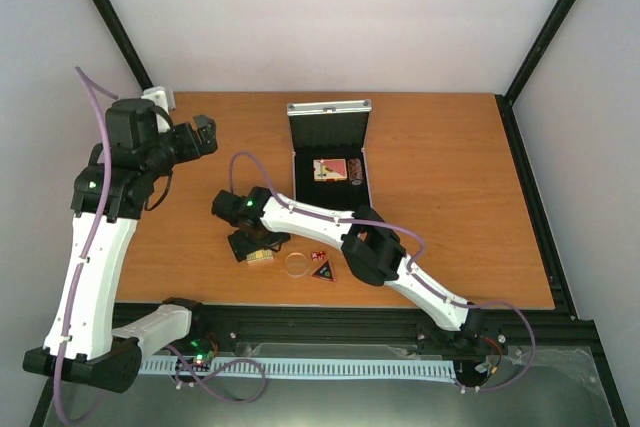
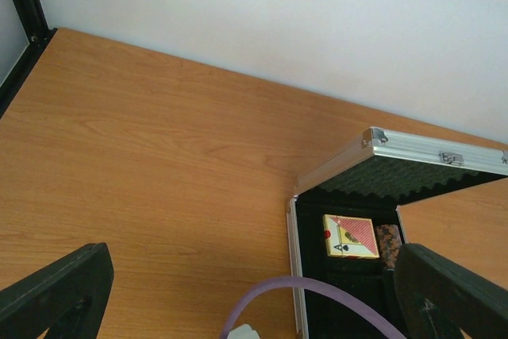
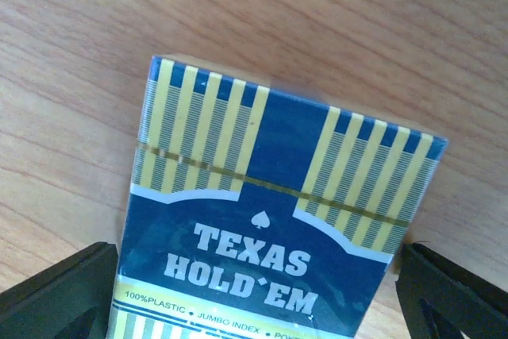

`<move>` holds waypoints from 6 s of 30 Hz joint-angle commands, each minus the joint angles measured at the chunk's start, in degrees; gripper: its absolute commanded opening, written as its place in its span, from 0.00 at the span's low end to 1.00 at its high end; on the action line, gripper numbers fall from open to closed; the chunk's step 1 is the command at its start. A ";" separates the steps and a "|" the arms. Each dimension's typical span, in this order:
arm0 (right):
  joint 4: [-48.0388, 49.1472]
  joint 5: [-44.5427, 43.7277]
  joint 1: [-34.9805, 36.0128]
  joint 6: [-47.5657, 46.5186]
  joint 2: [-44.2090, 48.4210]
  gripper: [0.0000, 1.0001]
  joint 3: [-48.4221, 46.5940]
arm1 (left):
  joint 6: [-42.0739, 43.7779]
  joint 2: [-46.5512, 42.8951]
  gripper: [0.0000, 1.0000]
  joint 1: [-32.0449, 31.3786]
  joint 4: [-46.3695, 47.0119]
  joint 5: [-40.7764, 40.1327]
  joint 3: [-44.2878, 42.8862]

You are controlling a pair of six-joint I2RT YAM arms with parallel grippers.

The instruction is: Pack up texas hold em set

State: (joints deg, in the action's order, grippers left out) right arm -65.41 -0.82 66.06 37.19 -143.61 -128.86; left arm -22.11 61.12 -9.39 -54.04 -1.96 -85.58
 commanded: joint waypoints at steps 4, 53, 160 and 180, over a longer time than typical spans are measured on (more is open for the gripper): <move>-1.42 -0.28 -0.13 -1.44 -2.07 0.86 -1.40 | 1.14 -0.11 1.00 -0.11 0.41 -0.40 0.69; 32.57 -16.60 -21.07 50.74 36.18 0.03 42.54 | 2.95 -0.28 1.00 -0.10 0.38 0.17 5.86; 22.97 -24.95 -27.66 0.31 24.17 1.00 43.59 | 3.22 1.16 1.00 -0.15 0.37 -1.43 10.87; 32.19 -21.22 -27.65 -6.94 35.17 1.00 50.14 | 3.71 0.87 1.00 -0.17 1.01 -2.01 13.14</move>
State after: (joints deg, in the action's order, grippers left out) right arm -35.00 -24.43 38.24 33.82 -112.42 -76.88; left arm -19.22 62.52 -9.39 -53.80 -3.49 -72.44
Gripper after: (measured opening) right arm 0.999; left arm 0.998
